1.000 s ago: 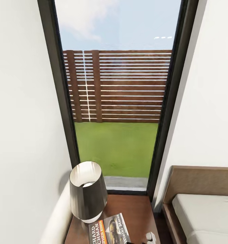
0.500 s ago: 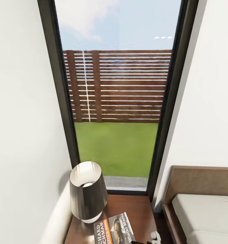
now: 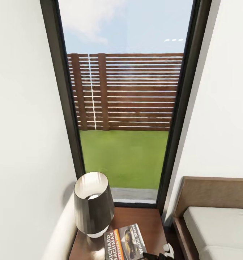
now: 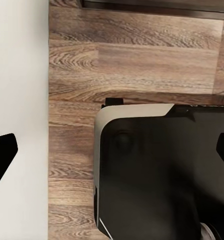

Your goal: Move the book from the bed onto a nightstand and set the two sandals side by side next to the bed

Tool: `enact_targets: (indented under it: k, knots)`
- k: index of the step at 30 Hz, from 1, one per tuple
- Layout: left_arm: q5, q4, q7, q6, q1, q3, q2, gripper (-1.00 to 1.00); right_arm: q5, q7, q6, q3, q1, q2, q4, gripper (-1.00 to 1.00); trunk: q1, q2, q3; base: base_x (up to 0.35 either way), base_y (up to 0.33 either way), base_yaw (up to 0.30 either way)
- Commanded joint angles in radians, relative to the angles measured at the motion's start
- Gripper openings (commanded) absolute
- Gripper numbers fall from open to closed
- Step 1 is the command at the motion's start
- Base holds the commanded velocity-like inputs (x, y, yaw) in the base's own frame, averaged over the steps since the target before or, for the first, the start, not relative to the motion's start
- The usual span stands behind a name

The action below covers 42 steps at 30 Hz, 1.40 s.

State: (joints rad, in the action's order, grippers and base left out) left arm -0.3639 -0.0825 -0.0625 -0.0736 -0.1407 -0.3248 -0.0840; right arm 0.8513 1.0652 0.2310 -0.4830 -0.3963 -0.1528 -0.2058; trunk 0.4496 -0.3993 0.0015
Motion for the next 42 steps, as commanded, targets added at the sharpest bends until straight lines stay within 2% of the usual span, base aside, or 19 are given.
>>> enact_targets:
  k: [1, 9, 14, 24, 42]
  knots:
    - [-0.010, 0.001, -0.003, -0.003, 0.000, -0.008, 0.000, 1.00, 0.010, 0.001, 0.012, -0.004, -0.001, -0.001, -0.001, -1.00, 0.000, -0.001, 0.000, 0.000, 0.000, 0.000]
    - [-0.010, 0.001, -0.003, -0.003, 0.000, -0.009, 0.000, 1.00, 0.010, -0.001, 0.020, 0.008, -0.016, -0.004, -0.001, -1.00, 0.000, -0.001, 0.000, 0.000, 0.000, 0.000]
    - [-0.010, 0.001, -0.003, -0.003, 0.000, -0.010, 0.000, 1.00, 0.012, -0.001, 0.024, 0.012, -0.029, -0.016, -0.001, -1.00, 0.000, -0.001, 0.000, 0.000, 0.000, 0.000]
    - [-0.010, 0.001, -0.003, -0.003, 0.000, -0.010, 0.000, 1.00, 0.010, -0.001, 0.077, 0.036, -0.051, -0.029, -0.001, -1.00, 0.000, -0.001, 0.000, 0.000, 0.000, 0.000]
    - [-0.010, 0.001, -0.005, -0.003, 0.000, -0.010, 0.000, 1.00, 0.010, -0.006, 0.088, 0.044, -0.074, -0.046, 0.000, -1.00, 0.000, -0.001, 0.000, 0.000, 0.000, 0.000]
